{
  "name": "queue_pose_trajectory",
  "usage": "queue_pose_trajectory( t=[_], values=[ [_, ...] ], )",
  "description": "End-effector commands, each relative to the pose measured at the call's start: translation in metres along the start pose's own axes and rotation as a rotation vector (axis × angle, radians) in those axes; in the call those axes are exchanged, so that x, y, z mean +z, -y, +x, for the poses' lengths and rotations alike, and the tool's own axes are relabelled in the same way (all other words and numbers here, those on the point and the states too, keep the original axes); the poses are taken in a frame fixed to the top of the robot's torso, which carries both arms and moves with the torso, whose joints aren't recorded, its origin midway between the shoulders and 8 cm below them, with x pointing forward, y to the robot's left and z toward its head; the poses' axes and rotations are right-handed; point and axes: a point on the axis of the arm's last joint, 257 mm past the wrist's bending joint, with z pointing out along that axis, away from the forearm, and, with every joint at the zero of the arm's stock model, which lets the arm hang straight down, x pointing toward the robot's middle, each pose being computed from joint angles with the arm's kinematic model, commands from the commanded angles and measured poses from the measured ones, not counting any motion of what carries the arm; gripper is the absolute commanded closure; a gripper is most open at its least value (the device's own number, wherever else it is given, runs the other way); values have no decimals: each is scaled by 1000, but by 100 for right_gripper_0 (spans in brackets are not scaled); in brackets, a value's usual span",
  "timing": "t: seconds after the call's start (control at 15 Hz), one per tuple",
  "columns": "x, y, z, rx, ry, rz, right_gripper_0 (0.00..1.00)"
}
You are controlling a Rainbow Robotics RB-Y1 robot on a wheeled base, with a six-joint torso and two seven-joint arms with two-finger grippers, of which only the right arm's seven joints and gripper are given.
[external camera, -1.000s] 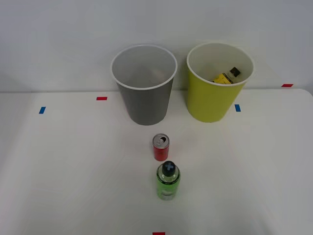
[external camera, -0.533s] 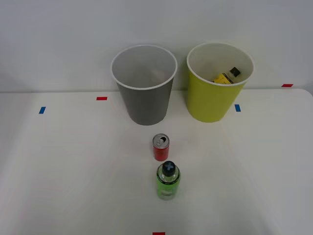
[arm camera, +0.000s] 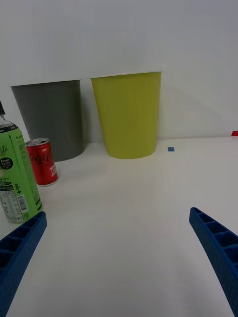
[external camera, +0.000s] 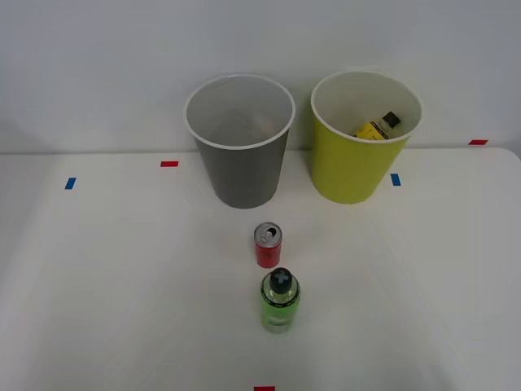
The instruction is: Put cans in the gray bin, plastic bottles in the light green bin
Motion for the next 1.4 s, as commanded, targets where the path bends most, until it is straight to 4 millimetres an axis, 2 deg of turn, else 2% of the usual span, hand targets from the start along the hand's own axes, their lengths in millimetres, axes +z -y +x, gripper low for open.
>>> queue_pose_trajectory(
  t=[0.07, 1.4],
  values=[
    [0, 0, 0, 0, 0, 0, 0],
    [0, 0, 0, 0, 0, 0, 0]
  ],
)
